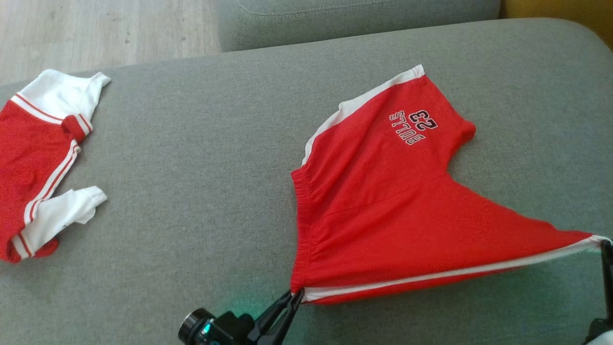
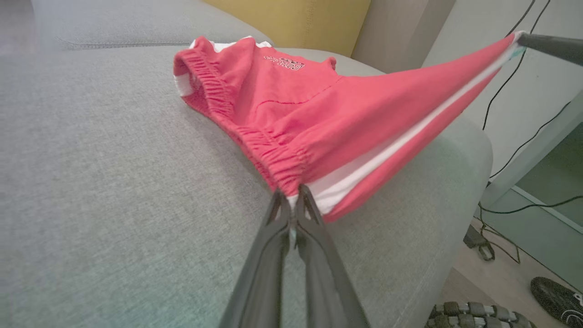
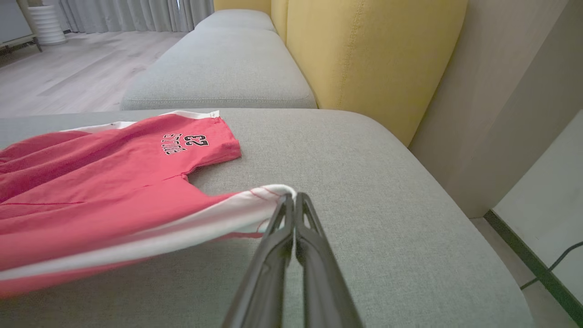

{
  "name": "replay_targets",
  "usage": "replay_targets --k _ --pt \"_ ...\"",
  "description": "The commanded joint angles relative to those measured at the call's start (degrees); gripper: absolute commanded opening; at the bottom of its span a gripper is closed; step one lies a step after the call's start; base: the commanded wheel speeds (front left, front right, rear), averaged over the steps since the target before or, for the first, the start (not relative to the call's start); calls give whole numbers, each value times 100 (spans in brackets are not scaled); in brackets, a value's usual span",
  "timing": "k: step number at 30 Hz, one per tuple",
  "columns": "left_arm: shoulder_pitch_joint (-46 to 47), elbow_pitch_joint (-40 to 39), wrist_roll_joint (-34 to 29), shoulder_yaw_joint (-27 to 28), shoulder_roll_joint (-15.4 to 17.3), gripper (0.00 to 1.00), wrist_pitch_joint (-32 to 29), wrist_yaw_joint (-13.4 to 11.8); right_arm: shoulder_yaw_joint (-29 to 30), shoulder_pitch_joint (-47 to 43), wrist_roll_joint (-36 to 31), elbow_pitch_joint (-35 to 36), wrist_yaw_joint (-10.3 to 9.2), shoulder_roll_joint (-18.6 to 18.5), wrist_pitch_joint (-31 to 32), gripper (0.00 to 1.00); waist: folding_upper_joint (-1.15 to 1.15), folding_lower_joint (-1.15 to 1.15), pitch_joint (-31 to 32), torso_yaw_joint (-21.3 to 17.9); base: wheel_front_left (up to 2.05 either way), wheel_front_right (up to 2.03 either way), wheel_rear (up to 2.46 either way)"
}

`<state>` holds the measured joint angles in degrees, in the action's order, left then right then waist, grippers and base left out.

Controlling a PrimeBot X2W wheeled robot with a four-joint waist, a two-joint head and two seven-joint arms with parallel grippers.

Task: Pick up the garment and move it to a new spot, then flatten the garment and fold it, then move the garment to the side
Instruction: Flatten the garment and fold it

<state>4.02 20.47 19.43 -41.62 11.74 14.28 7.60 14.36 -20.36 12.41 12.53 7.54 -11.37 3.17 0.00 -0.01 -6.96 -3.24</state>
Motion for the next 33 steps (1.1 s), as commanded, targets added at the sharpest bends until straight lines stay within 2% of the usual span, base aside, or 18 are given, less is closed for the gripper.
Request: replay_targets --k 1,5,9,16,24,25,27,33 --pt "55 -177 68 168 97 0 16 -12 54 105 -45 271 -5 -158 25 0 0 1 13 6 0 0 0" --pt "144 -469 333 137 30 0 -7 -12 51 174 -73 373 -5 -213 145 0 0 1 40 64 0 0 0" --pt "446 -656 768 104 -166 0 -131 -12 -50 623 24 151 -5 -339 167 0 0 1 -69 176 0 0 0" --pt "1393 -500 1628 33 -521 0 -293 -11 -183 1788 106 -664 -5 -790 168 0 0 1 -510 482 0 0 0" --pt "2181 -24 2770 161 -777 0 -574 -11 -859 3403 244 -1834 -5 -1268 145 0 0 1 -961 700 0 0 0" --pt "2181 -24 2770 161 -777 0 -574 -11 -859 3403 244 -1834 -5 -1268 145 0 0 1 -961 700 0 0 0" --pt "2463 108 2937 132 -806 0 -548 -11 -1123 3981 284 -2375 -5 -1428 79 0 0 1 -1108 798 0 0 0" --pt "2902 425 3080 96 -843 0 -409 -11 -1503 4786 362 -3141 -5 -1559 -45 0 0 1 -1323 958 0 0 0"
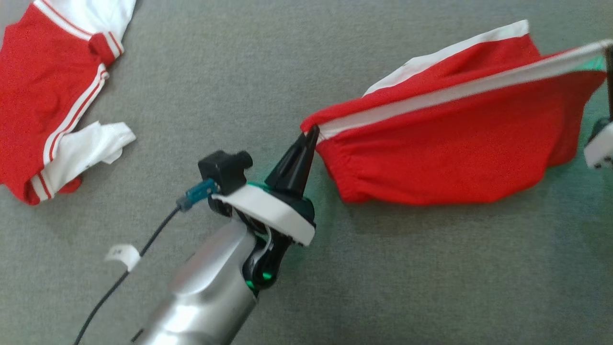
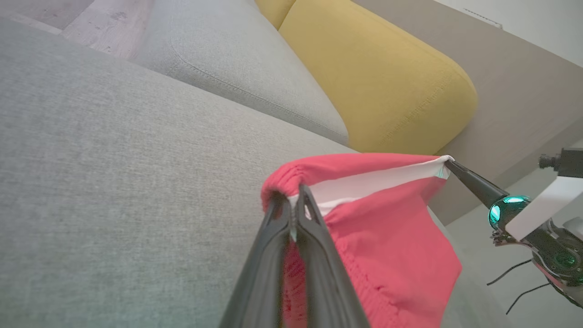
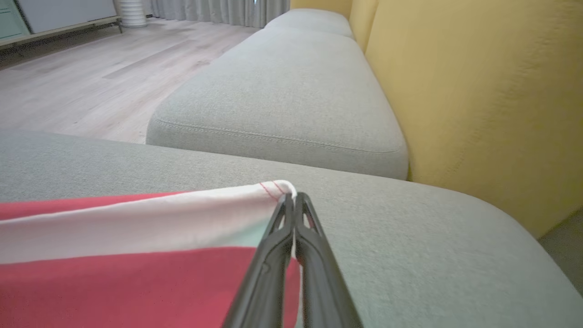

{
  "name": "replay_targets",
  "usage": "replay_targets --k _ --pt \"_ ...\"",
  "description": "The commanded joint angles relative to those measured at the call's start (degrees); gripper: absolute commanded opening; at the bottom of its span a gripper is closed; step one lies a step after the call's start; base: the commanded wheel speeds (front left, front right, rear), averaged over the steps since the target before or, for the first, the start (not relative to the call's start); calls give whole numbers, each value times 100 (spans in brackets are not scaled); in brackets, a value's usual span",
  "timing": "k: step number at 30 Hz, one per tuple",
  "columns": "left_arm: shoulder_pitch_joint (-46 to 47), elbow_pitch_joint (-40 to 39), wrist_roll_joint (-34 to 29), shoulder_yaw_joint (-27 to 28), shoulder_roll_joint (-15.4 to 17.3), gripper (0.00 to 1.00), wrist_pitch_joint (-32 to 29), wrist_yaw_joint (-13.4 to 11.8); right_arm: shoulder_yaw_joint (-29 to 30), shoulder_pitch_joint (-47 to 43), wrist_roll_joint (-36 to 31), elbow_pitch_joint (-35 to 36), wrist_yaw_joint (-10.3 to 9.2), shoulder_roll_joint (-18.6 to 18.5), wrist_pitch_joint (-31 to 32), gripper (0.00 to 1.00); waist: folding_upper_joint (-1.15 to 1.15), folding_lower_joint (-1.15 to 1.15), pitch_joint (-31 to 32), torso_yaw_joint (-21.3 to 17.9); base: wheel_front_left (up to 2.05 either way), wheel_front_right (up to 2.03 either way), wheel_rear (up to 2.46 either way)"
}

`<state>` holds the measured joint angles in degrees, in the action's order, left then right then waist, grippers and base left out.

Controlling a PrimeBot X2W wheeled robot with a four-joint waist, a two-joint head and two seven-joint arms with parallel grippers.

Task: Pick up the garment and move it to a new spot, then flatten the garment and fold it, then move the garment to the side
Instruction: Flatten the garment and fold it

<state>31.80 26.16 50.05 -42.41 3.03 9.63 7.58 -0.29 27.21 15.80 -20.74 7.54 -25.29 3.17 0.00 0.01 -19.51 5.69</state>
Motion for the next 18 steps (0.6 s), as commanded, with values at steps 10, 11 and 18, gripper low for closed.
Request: replay_targets --k 10,11,18 --pt "690 350 288 -81 -5 0 171 -9 -893 1261 216 -1132 -5 -253 -229 0 0 -1 -387 230 0 0 0" --pt "756 425 329 -140 -8 0 212 -9 -1057 1455 243 -1383 -5 -246 -301 1 0 -1 -414 240 0 0 0" --pt "892 620 410 -283 -13 100 389 -9 -1379 1857 470 -2021 -5 -117 -836 100 0 -1 -385 182 0 0 0"
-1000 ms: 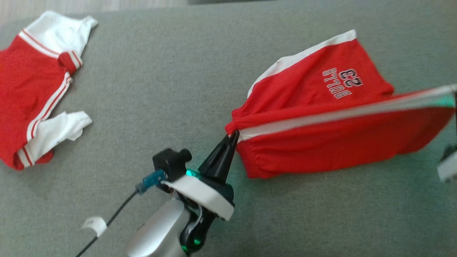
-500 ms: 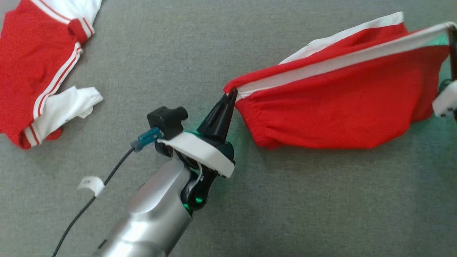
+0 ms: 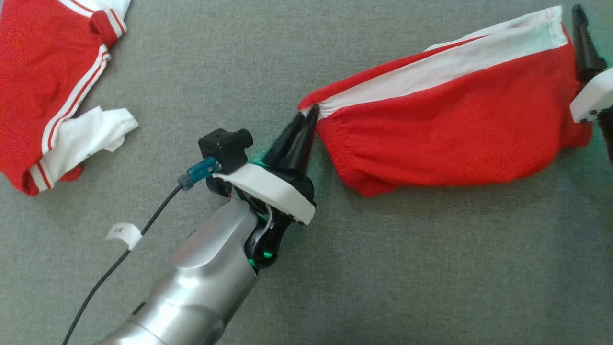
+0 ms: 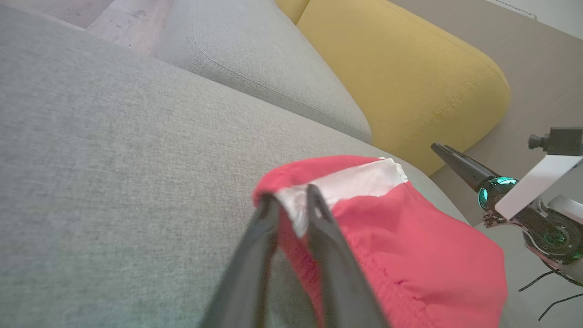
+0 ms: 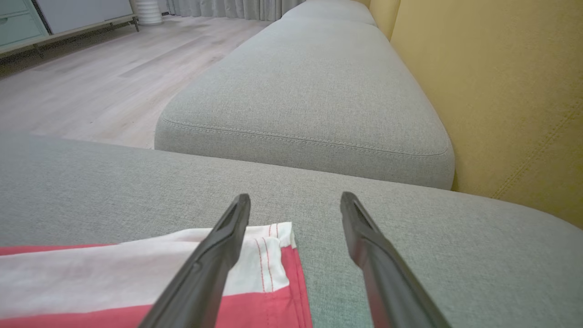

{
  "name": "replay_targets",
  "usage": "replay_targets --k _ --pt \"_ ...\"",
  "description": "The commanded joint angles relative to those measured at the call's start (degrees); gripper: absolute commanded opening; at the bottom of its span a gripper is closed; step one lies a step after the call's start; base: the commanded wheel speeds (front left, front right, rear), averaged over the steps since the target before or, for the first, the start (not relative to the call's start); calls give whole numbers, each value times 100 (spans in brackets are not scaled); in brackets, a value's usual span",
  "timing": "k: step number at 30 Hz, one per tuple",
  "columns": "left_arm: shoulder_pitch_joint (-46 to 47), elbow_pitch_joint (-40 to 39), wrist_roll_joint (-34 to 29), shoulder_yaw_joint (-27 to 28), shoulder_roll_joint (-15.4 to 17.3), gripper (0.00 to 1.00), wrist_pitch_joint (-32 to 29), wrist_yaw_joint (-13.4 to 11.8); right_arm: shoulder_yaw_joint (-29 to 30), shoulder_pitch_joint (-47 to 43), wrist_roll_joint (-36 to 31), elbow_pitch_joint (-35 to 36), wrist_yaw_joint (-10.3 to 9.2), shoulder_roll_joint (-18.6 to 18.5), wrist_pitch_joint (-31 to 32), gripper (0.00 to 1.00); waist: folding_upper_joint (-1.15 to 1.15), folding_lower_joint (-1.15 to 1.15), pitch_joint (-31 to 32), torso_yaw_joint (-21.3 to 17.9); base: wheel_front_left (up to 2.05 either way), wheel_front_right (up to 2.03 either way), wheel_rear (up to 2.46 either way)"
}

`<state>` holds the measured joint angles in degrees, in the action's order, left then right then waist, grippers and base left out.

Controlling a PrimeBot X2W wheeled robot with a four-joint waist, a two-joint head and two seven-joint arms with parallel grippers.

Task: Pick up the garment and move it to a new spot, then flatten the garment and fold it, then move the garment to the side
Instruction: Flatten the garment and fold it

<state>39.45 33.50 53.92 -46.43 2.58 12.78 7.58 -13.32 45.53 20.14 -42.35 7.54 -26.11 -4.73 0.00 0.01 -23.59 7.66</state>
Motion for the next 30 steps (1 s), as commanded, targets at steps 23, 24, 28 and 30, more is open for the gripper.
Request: replay_targets --k 23,24,28,30 --pt "-2451 -2948 -4052 1529 58 100 221 -2115 81 -788 1176 -777 -5 -286 87 100 0 -1 456 542 0 0 0" --pt "-2555 -3025 -4106 1520 53 100 221 -2125 127 -754 1156 -930 -5 -290 141 100 0 -1 453 605 0 0 0" --pt "-2827 -3208 -4198 1516 39 100 221 -2142 187 -702 1176 -1400 -5 -261 315 98 0 -1 465 795 0 0 0" --pt "-2900 -3237 -4204 1545 36 100 221 -2142 151 -716 1219 -1493 -5 -198 324 0 0 -1 502 811 0 0 0"
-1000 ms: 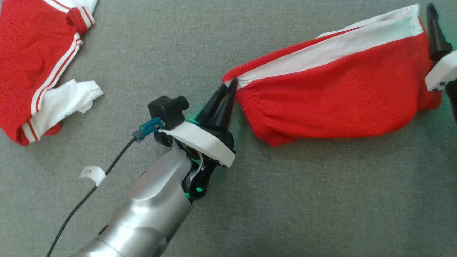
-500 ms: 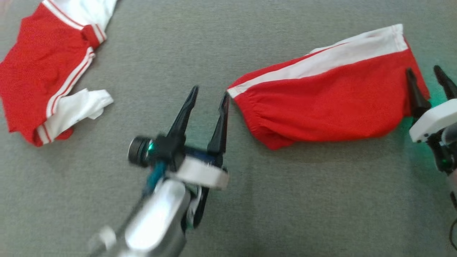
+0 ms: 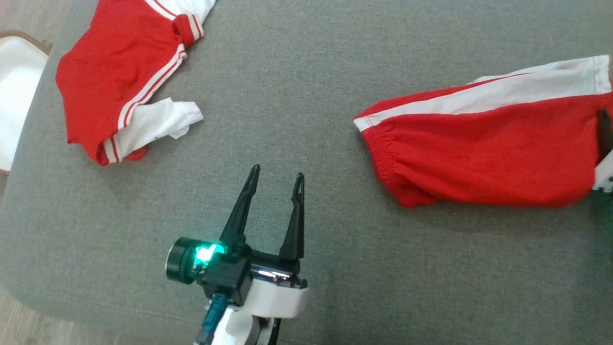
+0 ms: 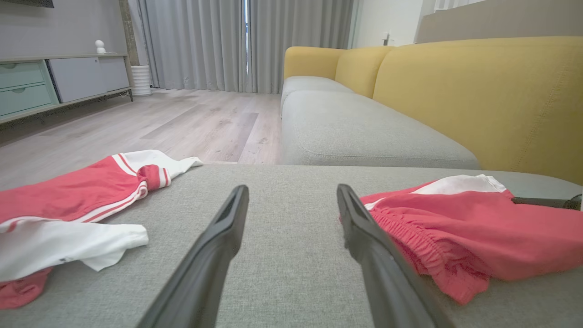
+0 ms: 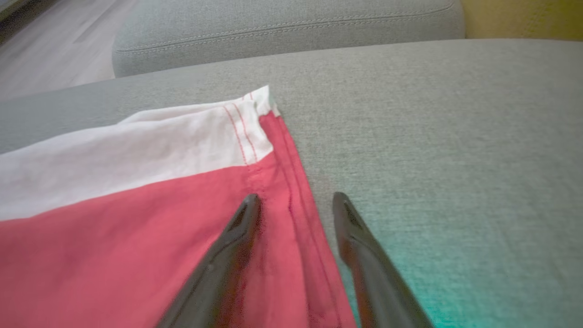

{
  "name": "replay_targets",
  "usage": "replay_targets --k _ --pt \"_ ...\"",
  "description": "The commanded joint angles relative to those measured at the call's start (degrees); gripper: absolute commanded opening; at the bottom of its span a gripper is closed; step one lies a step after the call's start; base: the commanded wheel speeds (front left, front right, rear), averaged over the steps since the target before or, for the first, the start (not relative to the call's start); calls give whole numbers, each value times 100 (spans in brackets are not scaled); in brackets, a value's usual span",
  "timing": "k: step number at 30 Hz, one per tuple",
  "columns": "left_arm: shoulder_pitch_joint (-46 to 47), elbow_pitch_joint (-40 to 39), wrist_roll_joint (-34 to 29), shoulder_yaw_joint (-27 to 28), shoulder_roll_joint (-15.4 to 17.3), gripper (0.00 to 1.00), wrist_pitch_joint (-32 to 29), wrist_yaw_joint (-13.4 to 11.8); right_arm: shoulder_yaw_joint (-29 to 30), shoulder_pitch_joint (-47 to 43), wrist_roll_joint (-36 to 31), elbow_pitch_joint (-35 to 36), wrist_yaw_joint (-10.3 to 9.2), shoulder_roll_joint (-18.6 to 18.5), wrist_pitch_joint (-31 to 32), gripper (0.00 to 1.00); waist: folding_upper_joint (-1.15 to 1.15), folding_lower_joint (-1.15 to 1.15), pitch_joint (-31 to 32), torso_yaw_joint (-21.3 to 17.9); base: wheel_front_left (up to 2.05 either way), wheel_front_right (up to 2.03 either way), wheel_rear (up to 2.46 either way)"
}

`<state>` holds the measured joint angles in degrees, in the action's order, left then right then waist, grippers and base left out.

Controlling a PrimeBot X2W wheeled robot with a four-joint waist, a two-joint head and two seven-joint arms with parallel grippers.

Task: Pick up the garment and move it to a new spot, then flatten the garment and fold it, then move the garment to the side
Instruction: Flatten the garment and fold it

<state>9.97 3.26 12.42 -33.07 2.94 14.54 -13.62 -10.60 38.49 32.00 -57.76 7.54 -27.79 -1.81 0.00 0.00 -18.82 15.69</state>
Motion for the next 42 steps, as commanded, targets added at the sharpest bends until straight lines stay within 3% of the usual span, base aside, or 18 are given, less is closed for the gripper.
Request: replay_targets --k 1,7,14,22,35,42 --pt "17 -218 -53 233 -2 100 45 -29 -145 -20 58 24 -5 -2 24 0 0 0 49 -10 0 0 0" --pt "-109 -202 -103 384 -4 100 45 18 -239 -1 69 -60 -5 12 -278 0 0 0 300 -441 0 0 0" --pt "-172 -72 -138 384 -5 100 45 190 -325 74 -98 -168 -5 -440 -450 0 0 0 543 -1082 0 0 0" --pt "-208 84 -131 355 -6 100 46 270 -451 308 -337 118 -5 -710 -602 0 0 0 674 -1423 0 0 0" --pt "-442 238 21 304 -6 100 46 335 -415 266 -939 1441 -5 131 -627 0 0 0 1225 -1438 0 0 0" --pt "-470 213 66 284 -6 100 46 332 -325 -164 -1441 2524 -5 1022 -137 0 0 0 1215 -1283 0 0 0"
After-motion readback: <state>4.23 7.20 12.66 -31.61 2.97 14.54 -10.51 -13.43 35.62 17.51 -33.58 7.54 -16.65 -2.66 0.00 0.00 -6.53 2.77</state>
